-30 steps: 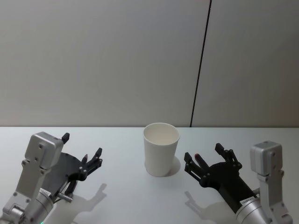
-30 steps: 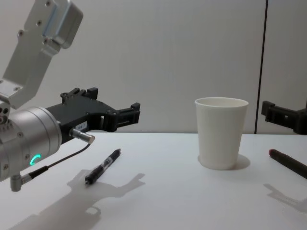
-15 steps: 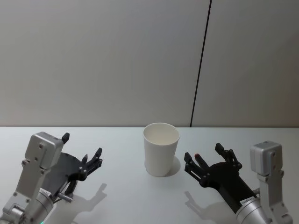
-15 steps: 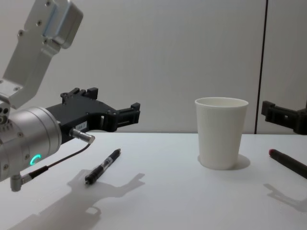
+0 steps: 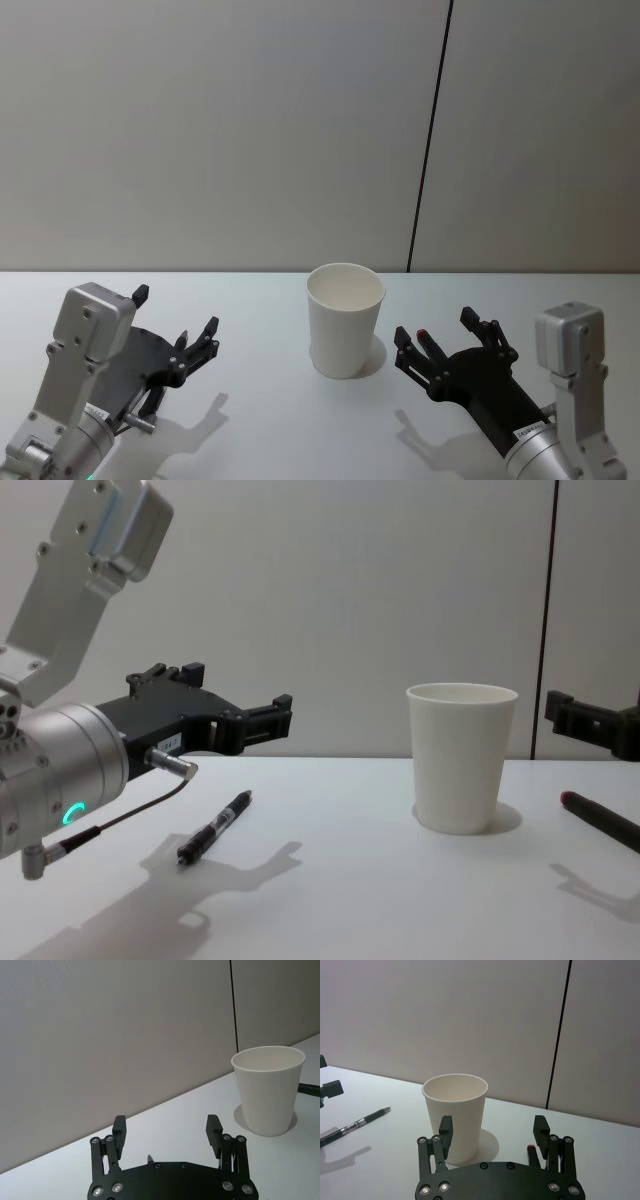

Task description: Place the pen into the pen holder.

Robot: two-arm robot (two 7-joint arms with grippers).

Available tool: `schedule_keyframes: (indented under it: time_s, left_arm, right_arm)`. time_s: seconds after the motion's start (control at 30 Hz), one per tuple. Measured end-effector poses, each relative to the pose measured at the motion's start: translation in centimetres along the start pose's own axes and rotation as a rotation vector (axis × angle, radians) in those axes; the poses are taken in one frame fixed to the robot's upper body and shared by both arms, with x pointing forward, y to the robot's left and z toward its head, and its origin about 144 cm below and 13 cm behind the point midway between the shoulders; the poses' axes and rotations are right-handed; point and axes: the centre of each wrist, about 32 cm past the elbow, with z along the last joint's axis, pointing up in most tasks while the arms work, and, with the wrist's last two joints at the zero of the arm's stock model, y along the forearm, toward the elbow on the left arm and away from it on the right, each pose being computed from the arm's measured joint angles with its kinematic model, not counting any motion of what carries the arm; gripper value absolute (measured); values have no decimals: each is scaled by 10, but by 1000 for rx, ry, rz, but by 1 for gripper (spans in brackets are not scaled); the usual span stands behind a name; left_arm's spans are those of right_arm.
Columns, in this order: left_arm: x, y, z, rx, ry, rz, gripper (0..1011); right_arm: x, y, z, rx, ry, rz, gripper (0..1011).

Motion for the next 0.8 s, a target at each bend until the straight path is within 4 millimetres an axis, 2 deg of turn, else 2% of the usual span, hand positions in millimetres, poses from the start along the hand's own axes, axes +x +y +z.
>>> schedule_keyframes:
  time_s: [0.5, 0.8]
  left_arm:
    - [0, 0, 0, 0, 0, 0, 1004]
    - [0, 0, 0, 0, 0, 0, 1003]
  right_arm:
    - [0, 2, 2, -10, -6, -3, 1001]
    - [5, 16, 17, -80, -15, -42, 1001]
